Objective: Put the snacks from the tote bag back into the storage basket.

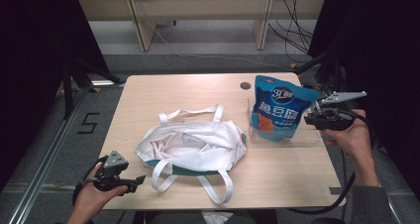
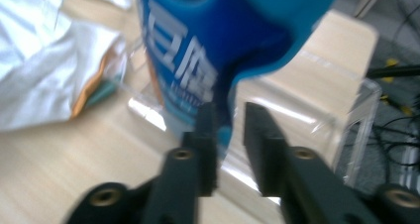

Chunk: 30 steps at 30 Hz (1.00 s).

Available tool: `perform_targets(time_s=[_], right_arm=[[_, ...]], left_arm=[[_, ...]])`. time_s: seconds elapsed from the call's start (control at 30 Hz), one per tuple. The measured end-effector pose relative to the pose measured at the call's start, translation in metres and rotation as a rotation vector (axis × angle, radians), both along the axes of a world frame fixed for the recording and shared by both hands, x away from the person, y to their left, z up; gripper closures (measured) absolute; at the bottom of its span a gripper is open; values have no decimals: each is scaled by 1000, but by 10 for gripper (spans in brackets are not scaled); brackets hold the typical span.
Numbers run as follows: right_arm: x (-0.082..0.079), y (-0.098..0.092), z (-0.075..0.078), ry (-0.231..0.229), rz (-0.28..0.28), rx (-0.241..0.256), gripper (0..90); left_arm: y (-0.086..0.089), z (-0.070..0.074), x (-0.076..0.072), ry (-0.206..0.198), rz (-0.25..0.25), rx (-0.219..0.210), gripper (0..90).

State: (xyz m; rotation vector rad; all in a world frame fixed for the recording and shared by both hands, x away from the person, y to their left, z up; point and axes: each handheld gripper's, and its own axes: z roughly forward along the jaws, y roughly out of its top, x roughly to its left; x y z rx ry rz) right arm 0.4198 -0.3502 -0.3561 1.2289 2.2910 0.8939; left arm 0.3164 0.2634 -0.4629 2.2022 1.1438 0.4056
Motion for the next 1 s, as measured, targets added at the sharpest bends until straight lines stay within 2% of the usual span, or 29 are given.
perform_targets(time_s=[0.1,0.17,0.23,0.27,0.3,0.37,0.4,0.47,0.63,0.7,0.73,0.8,0.93,1.0], right_arm=[[5,2,-12,28,30,-34,900],[7,6,-17,30,24,-18,900],[9,9,-22,13,17,-14,900],[11,8,-19,37,23,-36,900],[12,7,-21,14,45,-51,900],[14,9,-24,-22,29,-47,900],[15,8,-24,-24,36,-61,900],[17,7,-25,-43,34,-72,900],[23,2,-33,-43,12,-61,900],[26,-2,-36,-48,7,-81,900],[26,0,-36,-32,-27,-61,900],[30,-2,-40,-60,-20,-66,900],[32,-2,-43,-45,-10,-82,900],[31,0,-43,-36,-30,-70,886]], left_arm=[[0,1,0,-4,-13,11,214],[0,1,0,-5,-10,11,214],[0,1,1,-5,-12,10,214],[0,1,0,-8,-7,16,214],[0,0,1,-6,-15,10,214],[0,0,0,3,-16,10,214],[-1,0,0,6,-6,-3,214],[-1,-1,0,-2,-11,3,214],[-1,-1,1,-2,-20,13,213],[-1,-1,1,-2,-21,12,213],[-1,-1,1,-2,-22,13,214],[-1,0,1,8,-25,17,214],[-1,-1,1,3,-14,9,214],[-1,0,1,2,-15,9,213]])
